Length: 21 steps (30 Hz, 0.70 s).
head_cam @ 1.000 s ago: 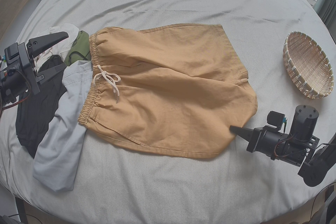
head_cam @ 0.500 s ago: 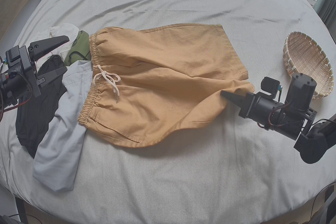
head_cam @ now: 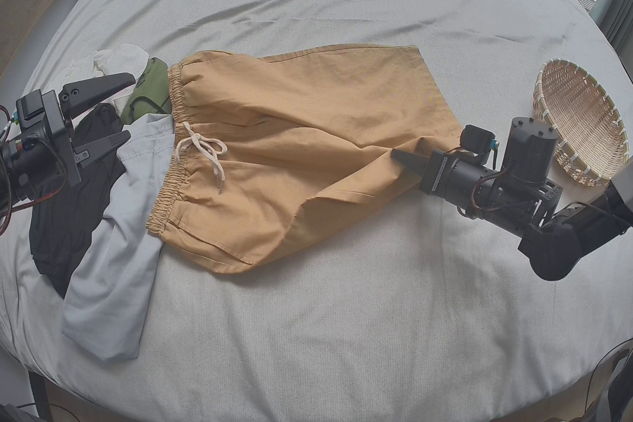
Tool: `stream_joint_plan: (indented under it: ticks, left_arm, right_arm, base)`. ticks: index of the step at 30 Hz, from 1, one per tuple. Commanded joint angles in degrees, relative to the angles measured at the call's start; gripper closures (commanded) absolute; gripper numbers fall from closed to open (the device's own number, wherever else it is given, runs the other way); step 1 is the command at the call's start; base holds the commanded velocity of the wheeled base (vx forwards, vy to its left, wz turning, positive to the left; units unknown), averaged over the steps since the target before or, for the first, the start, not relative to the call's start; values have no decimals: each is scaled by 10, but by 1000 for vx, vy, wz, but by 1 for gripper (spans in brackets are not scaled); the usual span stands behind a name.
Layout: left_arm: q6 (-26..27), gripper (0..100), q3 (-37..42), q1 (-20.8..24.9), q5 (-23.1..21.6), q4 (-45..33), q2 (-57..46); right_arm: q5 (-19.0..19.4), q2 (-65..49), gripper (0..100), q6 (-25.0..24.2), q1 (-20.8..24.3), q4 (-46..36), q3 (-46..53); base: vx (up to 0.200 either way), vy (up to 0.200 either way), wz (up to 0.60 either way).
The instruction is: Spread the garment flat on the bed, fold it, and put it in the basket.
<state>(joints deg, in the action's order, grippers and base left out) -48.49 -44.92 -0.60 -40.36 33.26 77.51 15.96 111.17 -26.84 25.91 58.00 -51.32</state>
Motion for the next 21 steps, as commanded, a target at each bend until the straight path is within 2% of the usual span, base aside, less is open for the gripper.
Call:
stream_joint_plan:
  ticks: [1, 17, 21]
  left_arm:
    - [1, 0, 4, 0, 0, 1, 7]
    - [-1, 0, 29, -1, 1, 36, 9]
    - [0, 0, 38, -1, 1, 37, 9]
  right_arm:
    - [0, 18, 0, -1, 0, 2, -16]
    - [-7, -21, 0, -45, 17, 5, -26]
    - [-14, -66, 0, -64, 10, -18, 37]
  base:
    - [0, 0, 0]
    - [0, 0, 0]
    - [0, 0, 0]
